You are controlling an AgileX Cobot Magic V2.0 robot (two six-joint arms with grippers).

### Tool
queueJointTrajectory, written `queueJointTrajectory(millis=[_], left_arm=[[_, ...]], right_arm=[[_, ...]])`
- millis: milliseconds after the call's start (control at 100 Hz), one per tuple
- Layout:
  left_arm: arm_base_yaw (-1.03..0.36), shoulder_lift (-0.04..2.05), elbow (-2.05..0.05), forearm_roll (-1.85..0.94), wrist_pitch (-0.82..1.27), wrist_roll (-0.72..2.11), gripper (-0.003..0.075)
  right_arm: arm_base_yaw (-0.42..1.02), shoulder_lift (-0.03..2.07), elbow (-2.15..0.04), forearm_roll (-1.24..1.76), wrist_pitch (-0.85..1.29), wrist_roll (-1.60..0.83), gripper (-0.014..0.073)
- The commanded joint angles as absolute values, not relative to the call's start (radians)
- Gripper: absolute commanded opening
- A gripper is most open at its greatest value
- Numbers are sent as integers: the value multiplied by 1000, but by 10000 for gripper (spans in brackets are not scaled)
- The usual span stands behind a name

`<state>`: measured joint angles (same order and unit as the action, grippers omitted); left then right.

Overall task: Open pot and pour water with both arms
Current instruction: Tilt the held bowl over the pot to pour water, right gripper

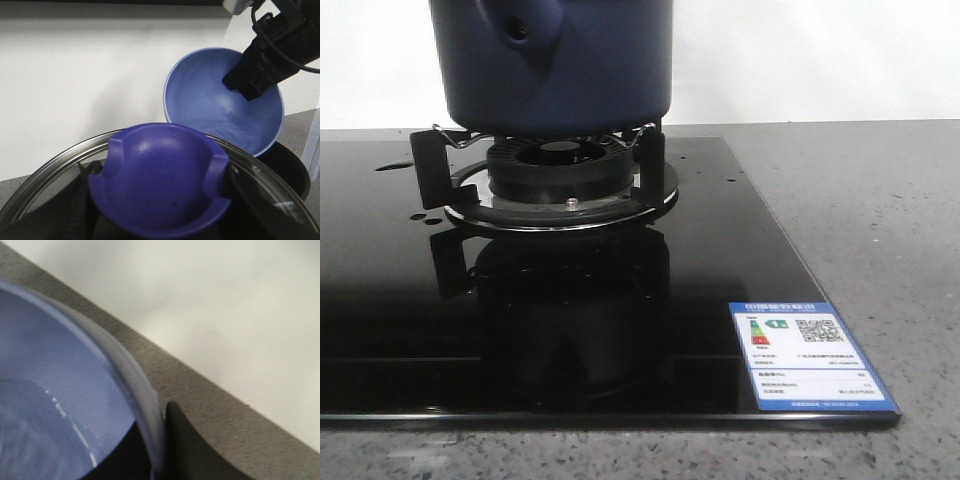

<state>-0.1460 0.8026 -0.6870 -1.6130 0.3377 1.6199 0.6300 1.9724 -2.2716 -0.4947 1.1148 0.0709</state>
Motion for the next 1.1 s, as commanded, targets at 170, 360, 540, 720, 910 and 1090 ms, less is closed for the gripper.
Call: queueJointTrajectory(millis=[170, 360, 540, 720, 910, 1090], left_arm=[[-153, 790, -719, -1660, 343, 1617, 283], [-153, 790, -719, -1660, 343, 1617, 283], [-153, 790, -719, -1660, 343, 1617, 283], [-168, 790, -719, -1660, 342, 1617, 283], [-185, 790, -719, -1654, 324, 1617, 283], [-185, 790, -719, -1654, 318, 1617, 283]], right_arm=[[673, 1913, -2304, -727, 1032, 86, -60], [728, 1913, -2304, -877, 1016, 86, -60], [768, 1913, -2304, -1027, 1011, 93, -60], [789, 1913, -2304, -1123, 985, 93, -60], [814, 1913, -2304, -1226, 947, 93, -60], [846, 1913, -2304, -1352, 900, 93, -60]])
